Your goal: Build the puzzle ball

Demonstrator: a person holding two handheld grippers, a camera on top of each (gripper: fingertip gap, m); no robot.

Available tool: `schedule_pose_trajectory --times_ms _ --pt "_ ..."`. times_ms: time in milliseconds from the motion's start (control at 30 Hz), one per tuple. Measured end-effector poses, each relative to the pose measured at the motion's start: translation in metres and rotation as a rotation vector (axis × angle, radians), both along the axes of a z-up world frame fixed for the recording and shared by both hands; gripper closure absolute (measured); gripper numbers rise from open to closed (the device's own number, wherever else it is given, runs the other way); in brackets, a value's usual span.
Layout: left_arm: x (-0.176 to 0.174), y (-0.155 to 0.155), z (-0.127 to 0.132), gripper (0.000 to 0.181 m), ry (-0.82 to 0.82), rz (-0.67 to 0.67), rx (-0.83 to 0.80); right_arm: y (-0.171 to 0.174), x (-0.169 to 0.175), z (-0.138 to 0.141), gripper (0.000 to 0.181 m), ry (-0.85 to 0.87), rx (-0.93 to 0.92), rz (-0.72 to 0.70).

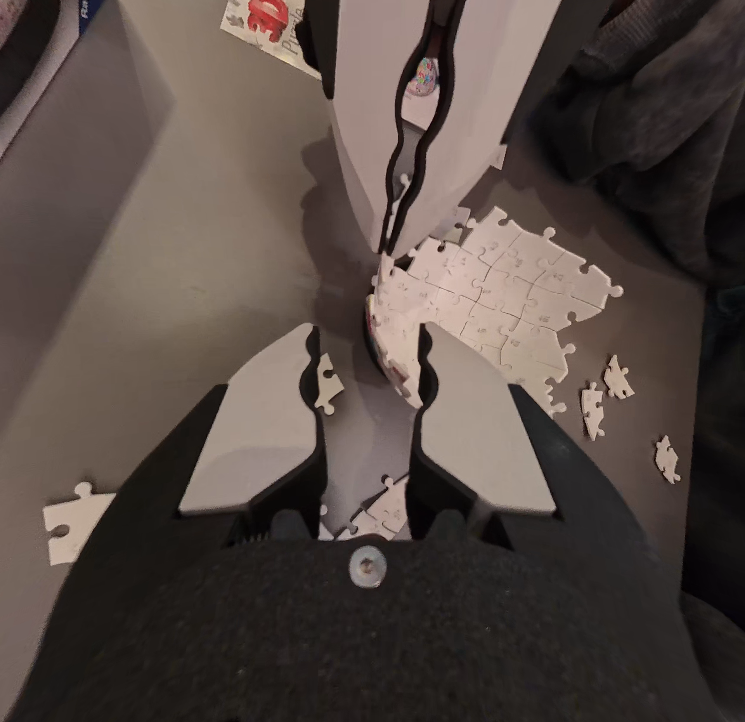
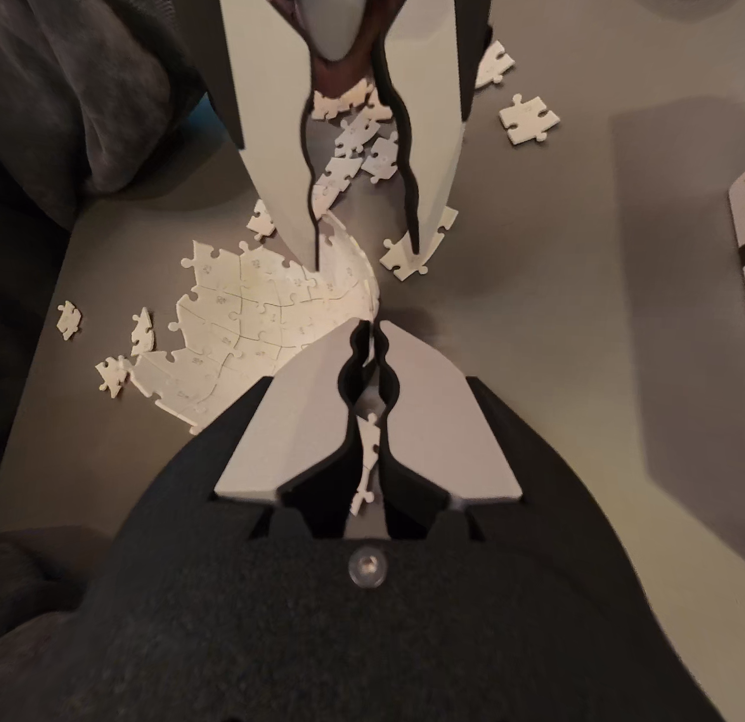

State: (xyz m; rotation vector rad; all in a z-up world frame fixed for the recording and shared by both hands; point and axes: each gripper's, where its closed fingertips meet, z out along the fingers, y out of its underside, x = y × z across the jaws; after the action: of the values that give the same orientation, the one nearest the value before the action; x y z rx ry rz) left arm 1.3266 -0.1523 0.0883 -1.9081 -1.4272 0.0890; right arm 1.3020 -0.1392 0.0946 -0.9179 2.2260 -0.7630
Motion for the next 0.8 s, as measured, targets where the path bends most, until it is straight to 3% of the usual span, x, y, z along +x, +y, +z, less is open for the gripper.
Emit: schedule_pose_trajectory --times_ms 300,800 --pt "-0.004 0.003 -0.008 0.150 -0.030 -0.006 -0.012 -0.004 0.004 -0.006 0.179 0.073 -0.042 0.021" --pt "-0.012 0.009 -0.017 0.158 -0.050 -0.027 -0.048 -0.006 0.002 -0.005 0.179 0.064 -0.070 0.017"
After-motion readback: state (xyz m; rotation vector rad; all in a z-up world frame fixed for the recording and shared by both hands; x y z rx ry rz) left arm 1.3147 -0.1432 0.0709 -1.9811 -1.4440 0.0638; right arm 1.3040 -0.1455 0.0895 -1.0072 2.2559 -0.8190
